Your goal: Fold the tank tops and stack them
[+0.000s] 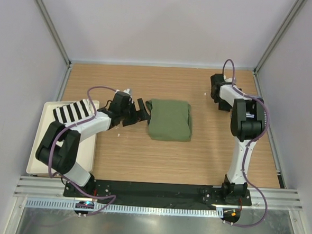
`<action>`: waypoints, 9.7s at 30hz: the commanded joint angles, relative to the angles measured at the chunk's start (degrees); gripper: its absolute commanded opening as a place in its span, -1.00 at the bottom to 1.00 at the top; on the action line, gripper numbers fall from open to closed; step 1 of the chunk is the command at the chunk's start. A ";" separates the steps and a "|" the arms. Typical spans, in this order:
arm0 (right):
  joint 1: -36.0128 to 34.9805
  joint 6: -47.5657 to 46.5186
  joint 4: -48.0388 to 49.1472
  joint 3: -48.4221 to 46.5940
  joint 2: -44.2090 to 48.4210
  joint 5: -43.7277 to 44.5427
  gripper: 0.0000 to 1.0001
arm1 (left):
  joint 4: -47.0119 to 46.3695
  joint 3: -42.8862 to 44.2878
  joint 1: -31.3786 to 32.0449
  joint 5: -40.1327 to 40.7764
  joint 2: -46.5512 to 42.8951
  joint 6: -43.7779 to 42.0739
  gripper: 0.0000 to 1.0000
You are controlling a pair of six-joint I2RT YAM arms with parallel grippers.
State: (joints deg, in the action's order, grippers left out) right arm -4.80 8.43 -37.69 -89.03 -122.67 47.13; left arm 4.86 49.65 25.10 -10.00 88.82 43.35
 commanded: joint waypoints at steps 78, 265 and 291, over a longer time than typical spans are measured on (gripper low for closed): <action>-9.44 20.14 -1.59 9.41 28.19 -54.08 -0.97 | 0.50 2.12 0.30 0.59 2.15 -3.63 0.80; 37.67 32.54 20.37 54.68 79.87 -36.28 0.94 | 12.54 3.18 1.97 2.00 -11.46 -1.43 0.45; -16.38 17.94 42.44 58.36 66.34 -49.43 0.99 | -6.27 -29.87 3.29 21.68 -51.43 -12.94 0.52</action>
State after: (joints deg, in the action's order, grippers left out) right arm -19.88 26.20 -2.98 -31.44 -57.01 -2.44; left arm 4.47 22.00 28.12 7.84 41.80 33.32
